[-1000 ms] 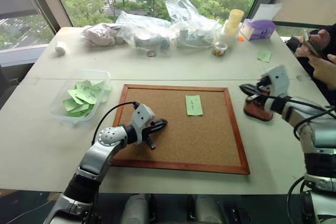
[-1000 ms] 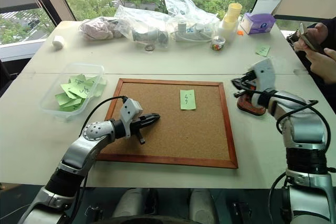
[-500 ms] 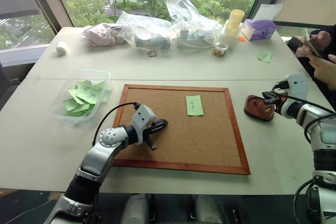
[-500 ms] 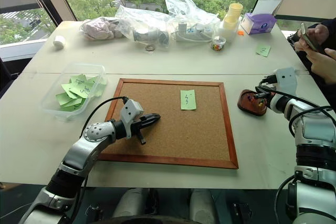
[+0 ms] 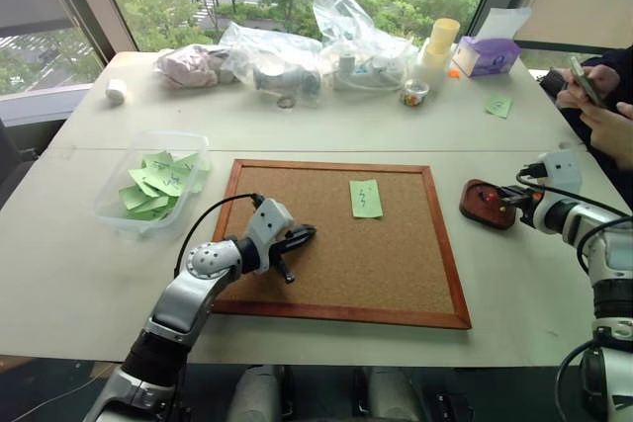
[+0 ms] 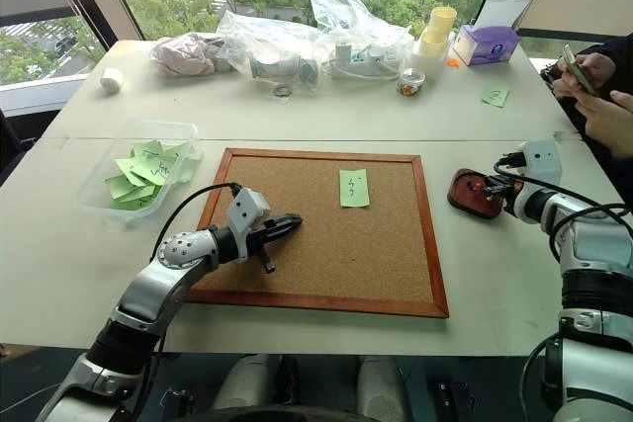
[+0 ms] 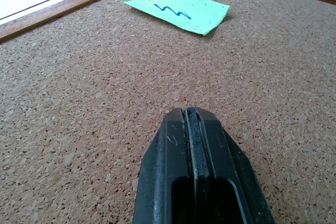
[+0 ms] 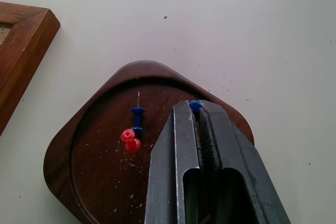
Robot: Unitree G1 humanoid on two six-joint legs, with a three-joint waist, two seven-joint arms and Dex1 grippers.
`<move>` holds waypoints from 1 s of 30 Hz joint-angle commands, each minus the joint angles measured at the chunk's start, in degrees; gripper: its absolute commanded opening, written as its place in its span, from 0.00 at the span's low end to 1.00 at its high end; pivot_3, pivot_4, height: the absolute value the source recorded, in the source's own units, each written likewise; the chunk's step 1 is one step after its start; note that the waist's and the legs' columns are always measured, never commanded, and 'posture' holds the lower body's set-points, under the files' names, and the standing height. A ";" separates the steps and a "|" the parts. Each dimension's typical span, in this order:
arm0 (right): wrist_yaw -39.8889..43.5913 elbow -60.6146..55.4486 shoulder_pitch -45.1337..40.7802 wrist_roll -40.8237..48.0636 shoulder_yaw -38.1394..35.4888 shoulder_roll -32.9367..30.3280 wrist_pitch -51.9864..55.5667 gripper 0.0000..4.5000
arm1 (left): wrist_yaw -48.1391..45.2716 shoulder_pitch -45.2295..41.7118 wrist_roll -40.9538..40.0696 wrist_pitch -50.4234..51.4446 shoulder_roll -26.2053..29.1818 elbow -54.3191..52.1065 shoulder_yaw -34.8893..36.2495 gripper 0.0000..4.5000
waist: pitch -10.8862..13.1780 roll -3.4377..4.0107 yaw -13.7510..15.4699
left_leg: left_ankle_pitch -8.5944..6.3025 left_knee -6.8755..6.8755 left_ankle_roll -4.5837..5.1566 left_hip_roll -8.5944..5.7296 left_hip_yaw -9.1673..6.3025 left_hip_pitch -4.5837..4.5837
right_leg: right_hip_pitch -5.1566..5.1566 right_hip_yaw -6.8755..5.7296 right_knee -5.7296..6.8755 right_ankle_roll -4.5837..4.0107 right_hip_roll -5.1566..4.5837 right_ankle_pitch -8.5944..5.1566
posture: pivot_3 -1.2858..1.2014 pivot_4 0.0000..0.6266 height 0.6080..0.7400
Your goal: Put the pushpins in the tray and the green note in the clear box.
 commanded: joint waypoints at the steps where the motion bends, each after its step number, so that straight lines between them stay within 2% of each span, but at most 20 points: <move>1: 0.32 -0.29 -0.86 -0.17 0.15 -0.98 0.63 0.01 | 0.18 2.36 2.84 1.84 0.66 3.26 -2.31 0.00 | 0.00 0.00 0.00 | 0.00 0.00 0.00 0.00 0.00 0.01 | 0.00 0.00 0.00 0.00 0.00 0.00 | 0.52 0.24 1.00; 7: 0.60 -0.16 -1.17 0.20 -0.15 -0.75 0.90 0.01 | 0.42 2.16 2.99 1.55 0.56 3.60 -2.38 0.00 | 0.00 0.00 0.00 | 0.00 0.00 0.00 0.00 0.00 0.02 | 0.02 0.00 0.00 0.00 0.00 0.00 | 0.52 0.24 1.00; 10: 0.66 -0.39 -1.45 0.46 -0.51 -0.73 1.00 0.22 | 0.40 2.05 3.17 1.35 0.40 3.80 -2.41 0.00 | -0.01 0.01 0.00 | 0.00 0.00 0.00 0.00 0.00 0.02 | 0.02 0.00 0.00 0.00 0.00 0.00 | 0.52 0.24 1.00; 17: 0.20 -2.77 -1.54 0.71 -1.08 -1.19 1.92 0.98 | 0.34 2.08 3.39 1.22 0.20 3.92 -2.48 0.00 | -0.02 0.03 0.02 | 0.00 0.00 0.00 0.00 0.00 0.02 | 0.02 0.00 0.00 0.00 -0.02 0.00 | 0.52 0.24 1.00; 23: 0.24 -10.25 -1.01 2.64 -2.57 -1.66 5.16 0.99 | 0.34 2.12 3.39 1.17 0.21 3.95 -2.43 0.00 | -0.02 0.04 0.03 | 0.00 0.00 0.00 0.00 0.00 0.02 | 0.01 0.00 0.00 0.00 -0.02 0.00 | 0.52 0.24 1.00; 30: 4.03 -27.85 0.54 7.02 2.39 -0.57 11.81 0.99 | 0.19 1.66 3.29 1.12 0.13 4.19 -2.32 0.00 | -0.03 0.05 0.07 | -0.09 0.00 0.16 0.01 -0.02 0.01 | 0.01 0.01 0.00 0.00 -0.03 0.00 | 0.52 0.24 1.00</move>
